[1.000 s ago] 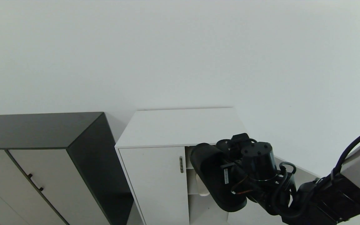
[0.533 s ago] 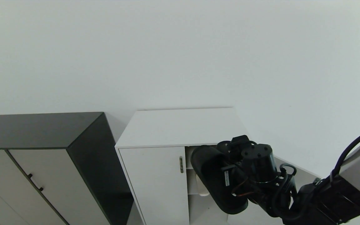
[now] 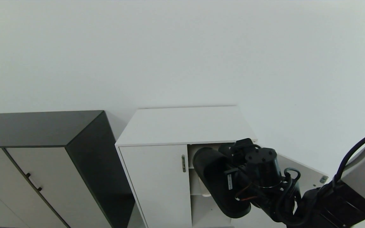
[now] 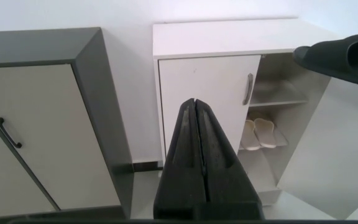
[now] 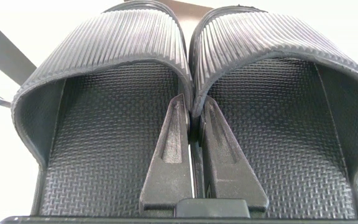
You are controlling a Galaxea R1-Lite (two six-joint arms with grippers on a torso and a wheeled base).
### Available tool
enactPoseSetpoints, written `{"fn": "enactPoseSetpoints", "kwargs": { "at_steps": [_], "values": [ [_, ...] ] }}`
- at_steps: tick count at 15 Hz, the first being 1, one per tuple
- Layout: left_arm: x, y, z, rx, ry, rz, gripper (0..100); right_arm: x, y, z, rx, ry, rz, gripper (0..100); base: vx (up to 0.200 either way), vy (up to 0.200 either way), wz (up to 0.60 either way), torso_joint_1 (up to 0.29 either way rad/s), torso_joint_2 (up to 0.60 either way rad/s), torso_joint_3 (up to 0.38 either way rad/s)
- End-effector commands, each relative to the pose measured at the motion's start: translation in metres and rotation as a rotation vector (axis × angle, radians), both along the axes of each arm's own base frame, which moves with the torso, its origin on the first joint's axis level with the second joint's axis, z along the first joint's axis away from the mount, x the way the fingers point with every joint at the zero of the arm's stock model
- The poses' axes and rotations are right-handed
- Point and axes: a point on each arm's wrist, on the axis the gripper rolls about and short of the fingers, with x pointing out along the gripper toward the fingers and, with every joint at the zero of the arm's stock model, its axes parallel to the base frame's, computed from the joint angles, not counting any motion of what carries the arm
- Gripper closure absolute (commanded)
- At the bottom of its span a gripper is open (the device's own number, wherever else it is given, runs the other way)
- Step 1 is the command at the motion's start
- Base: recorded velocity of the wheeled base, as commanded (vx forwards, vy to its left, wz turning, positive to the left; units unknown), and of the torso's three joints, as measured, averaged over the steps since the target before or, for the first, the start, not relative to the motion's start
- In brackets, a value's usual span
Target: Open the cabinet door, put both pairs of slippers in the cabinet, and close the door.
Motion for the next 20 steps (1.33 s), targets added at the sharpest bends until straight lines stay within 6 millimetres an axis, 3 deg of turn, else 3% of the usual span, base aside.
{"fn": "enactPoseSetpoints", "kwargs": {
  "at_steps": [1,10,20],
  "values": [
    [0.0,0.0,0.0,0.0,0.001,0.0,100,-0.001,-0.001,-0.003,-0.006,0.007,0.001,100,0.0,0.0,0.0,-0.168,0.35,0.193],
    [0.0,0.0,0.0,-0.002,0.0,0.002,100,0.004,0.004,-0.021,-0.025,0.025,0.002,100,0.0,0.0,0.0,-0.174,0.4,0.221],
    [0.0,0.0,0.0,0.0,0.001,0.002,100,0.004,0.004,-0.022,-0.029,0.024,0.002,100,0.0,0.0,0.0,-0.221,0.54,0.314]
  ]
}}
